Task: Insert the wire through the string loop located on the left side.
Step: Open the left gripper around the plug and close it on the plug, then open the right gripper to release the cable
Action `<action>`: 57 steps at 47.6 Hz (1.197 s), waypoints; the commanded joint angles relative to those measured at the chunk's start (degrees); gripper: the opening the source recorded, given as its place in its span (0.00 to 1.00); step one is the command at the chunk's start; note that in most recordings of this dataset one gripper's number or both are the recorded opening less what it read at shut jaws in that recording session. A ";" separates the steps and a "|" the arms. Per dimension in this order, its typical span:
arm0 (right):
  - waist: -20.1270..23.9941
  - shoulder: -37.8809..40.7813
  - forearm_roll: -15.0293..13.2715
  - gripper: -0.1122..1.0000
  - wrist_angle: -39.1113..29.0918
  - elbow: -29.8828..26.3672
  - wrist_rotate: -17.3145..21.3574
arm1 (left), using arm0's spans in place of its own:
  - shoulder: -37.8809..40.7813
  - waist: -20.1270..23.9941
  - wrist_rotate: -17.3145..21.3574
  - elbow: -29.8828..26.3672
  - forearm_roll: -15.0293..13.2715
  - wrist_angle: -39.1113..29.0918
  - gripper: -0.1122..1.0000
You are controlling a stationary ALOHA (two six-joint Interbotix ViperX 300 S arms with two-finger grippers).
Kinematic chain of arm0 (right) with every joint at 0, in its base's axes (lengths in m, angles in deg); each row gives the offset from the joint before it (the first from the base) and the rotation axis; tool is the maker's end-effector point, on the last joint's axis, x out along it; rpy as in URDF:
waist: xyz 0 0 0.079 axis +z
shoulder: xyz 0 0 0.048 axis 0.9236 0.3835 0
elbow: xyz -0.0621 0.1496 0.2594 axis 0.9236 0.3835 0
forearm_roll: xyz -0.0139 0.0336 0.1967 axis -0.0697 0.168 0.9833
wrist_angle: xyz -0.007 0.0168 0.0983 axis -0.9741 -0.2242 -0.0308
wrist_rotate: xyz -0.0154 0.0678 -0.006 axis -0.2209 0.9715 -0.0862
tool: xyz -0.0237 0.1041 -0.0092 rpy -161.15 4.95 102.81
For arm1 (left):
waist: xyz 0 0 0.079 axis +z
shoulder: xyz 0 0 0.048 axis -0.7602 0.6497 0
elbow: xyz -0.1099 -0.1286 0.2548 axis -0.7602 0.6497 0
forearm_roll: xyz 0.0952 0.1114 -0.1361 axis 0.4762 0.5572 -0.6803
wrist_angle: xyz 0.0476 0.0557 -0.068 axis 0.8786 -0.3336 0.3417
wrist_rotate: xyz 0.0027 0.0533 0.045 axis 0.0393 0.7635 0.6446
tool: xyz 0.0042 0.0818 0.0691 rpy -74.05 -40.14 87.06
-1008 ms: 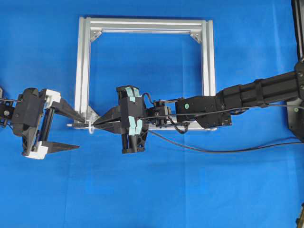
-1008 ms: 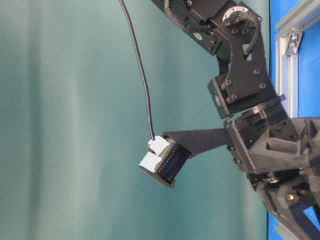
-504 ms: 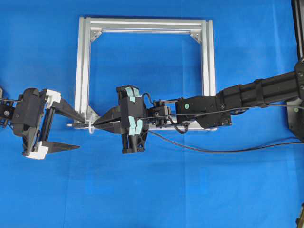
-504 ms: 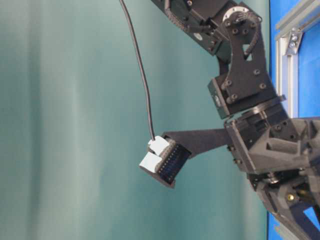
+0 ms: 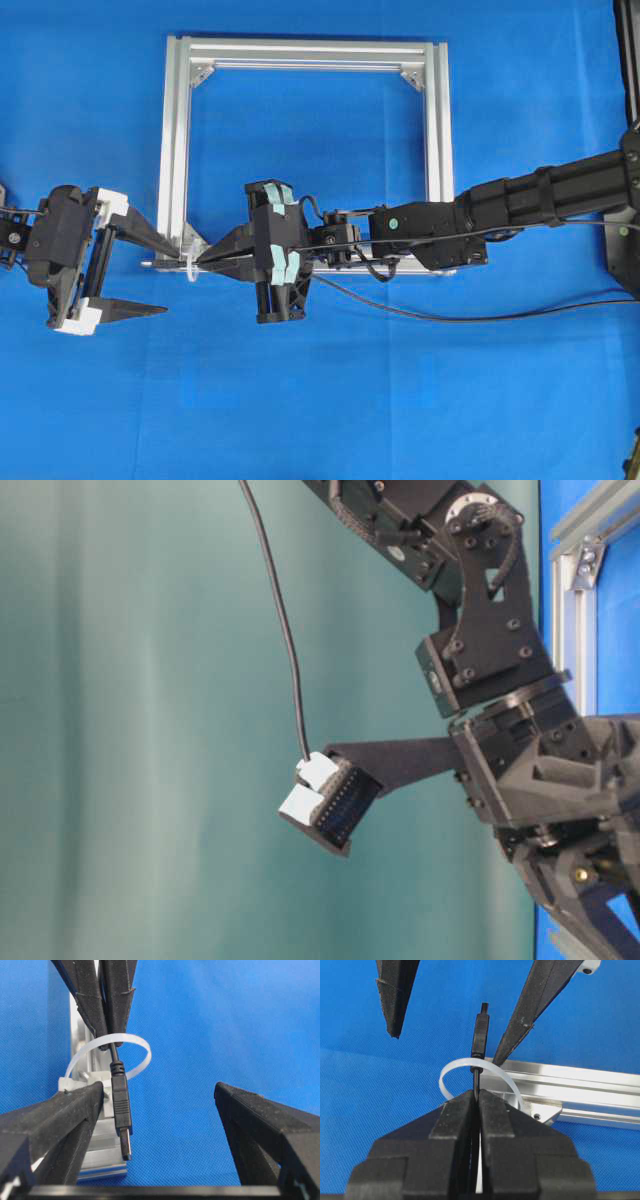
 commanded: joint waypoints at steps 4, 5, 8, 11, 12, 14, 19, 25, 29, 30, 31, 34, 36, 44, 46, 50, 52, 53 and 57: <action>0.00 -1.14 -0.09 0.10 0.44 -0.44 0.00 | -0.44 0.97 -0.26 -0.88 -0.09 0.35 0.87; 0.00 -1.14 0.00 0.10 0.44 -0.44 0.00 | -0.44 1.14 -0.35 -0.88 -0.09 0.44 0.86; 0.00 -1.14 0.00 0.10 0.44 -0.44 0.00 | -0.35 1.76 -0.35 -1.23 -0.09 0.44 0.80; 0.00 -1.14 0.00 0.10 0.44 -0.44 0.00 | -0.18 2.37 -0.26 -1.58 -0.09 0.35 0.65; 0.00 -1.14 0.00 0.10 0.44 -0.44 0.00 | -0.18 2.64 -0.26 -1.67 -0.09 0.35 0.60; 0.00 -1.14 0.00 0.10 0.44 -0.44 0.00 | -0.09 3.25 -0.26 -1.76 -0.09 0.18 0.48; 0.00 -1.14 0.00 0.10 0.44 -0.44 0.00 | -0.26 4.31 -0.35 -1.41 -0.09 -0.26 0.21; 0.00 -1.14 0.00 0.10 0.44 -0.44 0.00 | -0.44 4.66 -0.26 -1.14 -0.09 -0.26 0.17; 0.00 -1.14 0.00 0.10 0.53 -0.44 0.00 | -0.44 4.75 -0.26 -1.23 -0.09 -0.35 0.17; 0.00 -1.14 0.00 0.10 0.53 -0.44 0.00 | -0.44 4.66 -0.35 -1.23 -0.09 -0.35 0.17; 0.00 -1.14 0.00 0.10 0.53 -0.53 0.00 | -0.44 4.66 -0.35 -1.23 -0.09 -0.35 0.17; -0.09 -1.14 0.00 0.10 0.62 -0.62 0.00 | -0.44 4.66 -0.35 -1.32 -0.09 -0.35 0.17; 0.00 -1.14 0.00 0.10 0.62 -0.62 0.00 | -0.44 4.66 -0.35 -1.23 -0.09 -0.35 0.17; 0.00 -1.14 0.00 0.10 0.09 -0.44 0.00 | -0.44 4.75 -0.35 -1.14 -0.09 -0.35 0.17; 0.00 -1.14 0.00 0.10 0.00 -0.53 0.00 | -0.44 4.75 -0.35 -1.14 -0.09 -0.35 0.17; 0.00 -1.14 0.00 0.12 0.00 -0.62 0.18 | -0.44 4.66 -0.26 -1.14 -0.09 -0.35 0.17; -0.09 -1.23 0.00 0.14 0.00 -0.62 0.26 | -0.44 4.66 -0.26 -1.14 -0.09 -0.35 0.17; 0.00 -1.14 0.09 0.18 0.00 -0.62 0.26 | -0.44 4.66 -0.26 -1.14 -0.09 -0.35 0.17; 0.00 -1.14 0.35 0.36 0.00 -0.53 0.62 | -0.44 4.66 -0.26 -1.14 -0.09 -0.35 0.17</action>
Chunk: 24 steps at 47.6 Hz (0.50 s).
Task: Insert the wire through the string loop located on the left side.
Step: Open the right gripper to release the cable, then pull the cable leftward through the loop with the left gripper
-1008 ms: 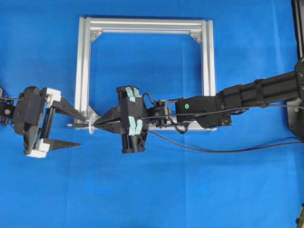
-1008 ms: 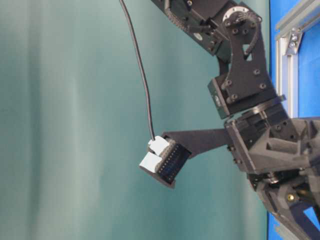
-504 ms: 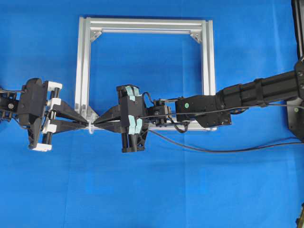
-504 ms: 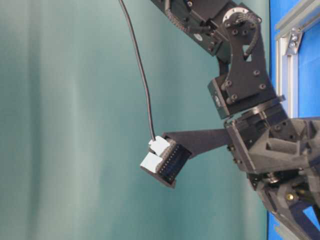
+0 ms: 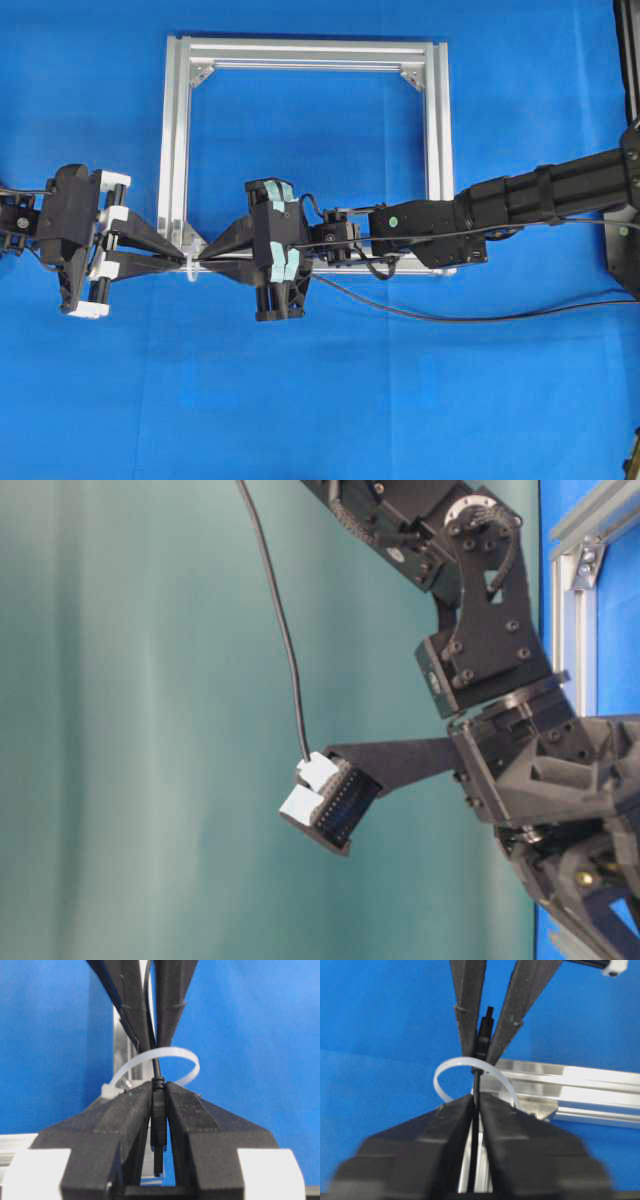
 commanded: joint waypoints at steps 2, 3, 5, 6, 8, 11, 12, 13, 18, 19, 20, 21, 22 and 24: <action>0.18 -1.14 0.26 0.47 0.09 -0.62 0.18 | -0.70 0.09 0.09 -0.26 -0.09 0.09 0.17; 0.18 -1.14 0.26 0.52 0.00 -0.62 0.26 | -0.62 0.09 0.09 -0.26 -0.09 0.00 0.17; 0.18 -1.14 0.26 0.67 -0.09 -0.53 0.26 | -0.70 0.09 0.09 -0.26 -0.09 -0.18 0.17; 0.09 -1.14 0.35 0.72 -0.09 -0.44 0.26 | -0.70 0.18 0.09 -0.26 -0.09 -0.26 0.17; 0.18 -1.14 0.53 0.84 -0.18 -0.44 0.26 | -0.70 0.18 0.09 -0.26 -0.09 -0.26 0.17; 0.18 -1.23 1.05 0.95 -0.18 -0.44 0.26 | -0.79 0.18 0.09 -0.26 -0.09 -0.35 0.17; 0.18 -1.23 1.14 0.96 -0.18 -0.44 0.26 | -0.79 0.09 0.18 -0.18 -0.09 -0.35 0.17; 0.18 -1.23 1.23 0.96 -0.18 -0.35 0.26 | -0.88 0.09 0.26 -0.18 -0.09 -0.53 0.17; 0.18 -1.41 1.32 0.94 -0.18 -0.18 0.26 | -2.02 0.18 0.35 -0.09 -0.09 -2.37 0.17; 0.18 -1.49 1.32 0.94 -0.26 -0.09 0.26 | -2.46 0.09 0.18 -0.09 -0.09 -3.25 0.17; 0.18 -1.58 1.32 0.95 -0.26 -0.09 0.18 | -2.90 0.09 0.09 -0.09 -0.09 -4.13 0.17; 0.18 -1.67 1.32 0.94 -0.26 -0.09 0.26 | -3.60 0.09 0.09 -0.09 -0.09 -5.27 0.17; 0.18 -1.67 1.32 0.95 -0.26 0.00 0.26 | -4.22 0.00 0.09 -0.09 -0.09 -6.68 0.17; 0.26 -1.85 1.32 0.95 -0.35 0.00 0.18 | -6.06 -0.18 0.09 -0.18 -0.09 -10.99 0.17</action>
